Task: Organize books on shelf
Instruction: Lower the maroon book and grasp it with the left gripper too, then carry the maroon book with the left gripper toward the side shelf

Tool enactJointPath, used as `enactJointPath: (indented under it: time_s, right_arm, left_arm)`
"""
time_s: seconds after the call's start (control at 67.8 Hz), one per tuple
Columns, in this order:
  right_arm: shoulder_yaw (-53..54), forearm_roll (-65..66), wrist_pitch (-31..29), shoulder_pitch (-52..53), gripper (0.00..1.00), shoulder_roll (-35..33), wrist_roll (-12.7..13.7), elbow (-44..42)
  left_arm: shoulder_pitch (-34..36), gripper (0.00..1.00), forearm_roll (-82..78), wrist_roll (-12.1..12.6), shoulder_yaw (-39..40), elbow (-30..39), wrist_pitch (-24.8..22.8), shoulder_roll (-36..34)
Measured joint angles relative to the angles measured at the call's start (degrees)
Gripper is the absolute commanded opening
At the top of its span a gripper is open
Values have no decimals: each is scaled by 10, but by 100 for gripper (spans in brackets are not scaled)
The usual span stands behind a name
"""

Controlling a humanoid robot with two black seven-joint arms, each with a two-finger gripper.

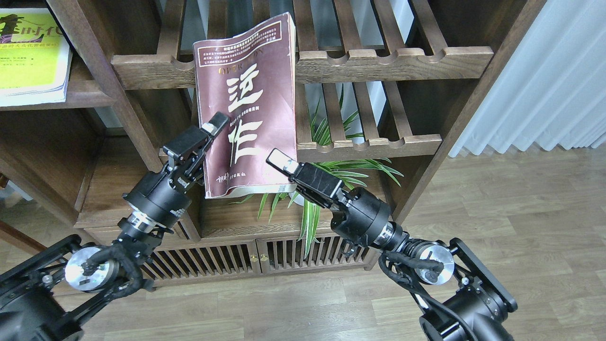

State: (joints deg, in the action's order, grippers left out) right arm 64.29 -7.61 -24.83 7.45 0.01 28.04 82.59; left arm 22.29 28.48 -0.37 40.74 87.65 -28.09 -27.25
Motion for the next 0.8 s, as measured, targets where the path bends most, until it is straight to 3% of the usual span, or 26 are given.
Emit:
enactJointPath:
  time_s: [0.044,0.383,0.678,0.796]
  right_arm:
    - [0,11,0,0,100,0,0,-3]
    - [3,93,-30,-8,100,0,0,-51]
    - [6,93,-32,-9,100,0,-1,-90]
    - [4,92,-32,-9,100,0,0,-94]
  left_arm:
    - [-1,0,0,5,-1,0,0,-7]
    - [-5,0,0,29,3,23,1,-128]
    - [-28,0,-11,103,-12,88,1,-291]
    - [-29,0,-16,110,-9,100,1,-345]
